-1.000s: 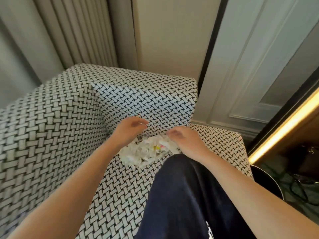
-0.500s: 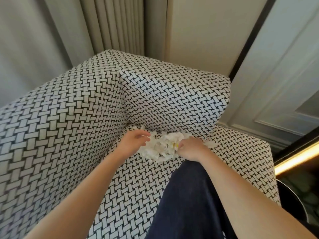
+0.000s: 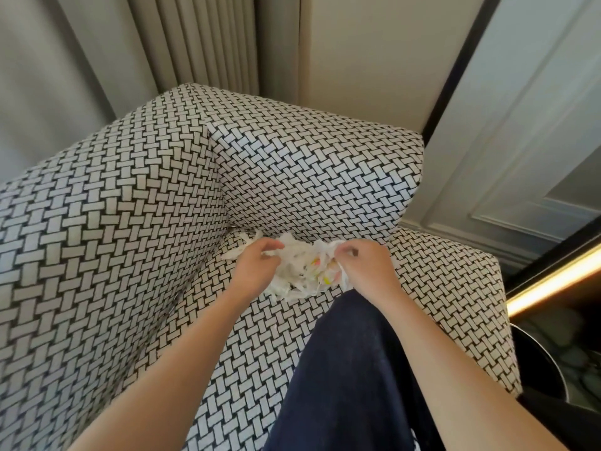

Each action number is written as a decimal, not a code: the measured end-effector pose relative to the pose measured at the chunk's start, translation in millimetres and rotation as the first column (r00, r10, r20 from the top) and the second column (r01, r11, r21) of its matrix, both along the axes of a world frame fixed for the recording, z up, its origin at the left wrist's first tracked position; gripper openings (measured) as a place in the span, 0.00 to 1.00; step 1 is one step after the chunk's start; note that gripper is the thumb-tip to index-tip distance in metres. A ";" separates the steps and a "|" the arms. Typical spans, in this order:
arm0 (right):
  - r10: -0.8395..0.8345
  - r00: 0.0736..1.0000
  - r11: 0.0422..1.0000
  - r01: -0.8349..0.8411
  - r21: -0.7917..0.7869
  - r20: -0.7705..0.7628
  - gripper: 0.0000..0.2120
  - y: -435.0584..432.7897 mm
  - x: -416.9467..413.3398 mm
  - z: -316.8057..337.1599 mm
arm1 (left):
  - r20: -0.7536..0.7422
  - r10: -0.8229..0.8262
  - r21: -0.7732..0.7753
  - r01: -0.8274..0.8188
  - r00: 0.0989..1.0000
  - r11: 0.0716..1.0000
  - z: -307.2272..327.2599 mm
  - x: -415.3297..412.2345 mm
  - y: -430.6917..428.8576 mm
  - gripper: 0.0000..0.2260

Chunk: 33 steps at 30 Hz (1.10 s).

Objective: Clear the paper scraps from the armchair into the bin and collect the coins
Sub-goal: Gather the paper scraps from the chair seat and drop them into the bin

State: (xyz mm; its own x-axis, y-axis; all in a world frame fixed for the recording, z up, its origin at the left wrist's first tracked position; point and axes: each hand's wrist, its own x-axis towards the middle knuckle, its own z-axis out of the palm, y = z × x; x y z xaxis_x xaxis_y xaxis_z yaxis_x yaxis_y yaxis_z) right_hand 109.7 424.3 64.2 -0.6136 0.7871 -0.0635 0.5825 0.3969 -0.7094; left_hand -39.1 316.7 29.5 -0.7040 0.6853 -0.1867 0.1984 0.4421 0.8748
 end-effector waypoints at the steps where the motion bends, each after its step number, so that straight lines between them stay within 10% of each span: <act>1: -0.025 0.999 0.999 0.026 0.028 -0.043 0.10 0.2 1.3 -0.2 | -0.005 0.002 0.002 -0.002 1.000 1.000 -0.8 1.3 2.6 0.14; 20: -0.121 0.950 0.957 0.189 0.221 -0.288 0.11 -5.5 6.8 -0.3 | -0.091 -0.302 -0.353 0.253 0.949 0.901 -27.9 -8.4 36.8 0.21; 33: -0.124 0.942 0.976 0.173 0.131 -0.313 0.33 0.5 7.1 -1.5 | -0.193 0.000 -0.073 -0.015 0.981 0.997 -1.3 -15.7 27.0 0.15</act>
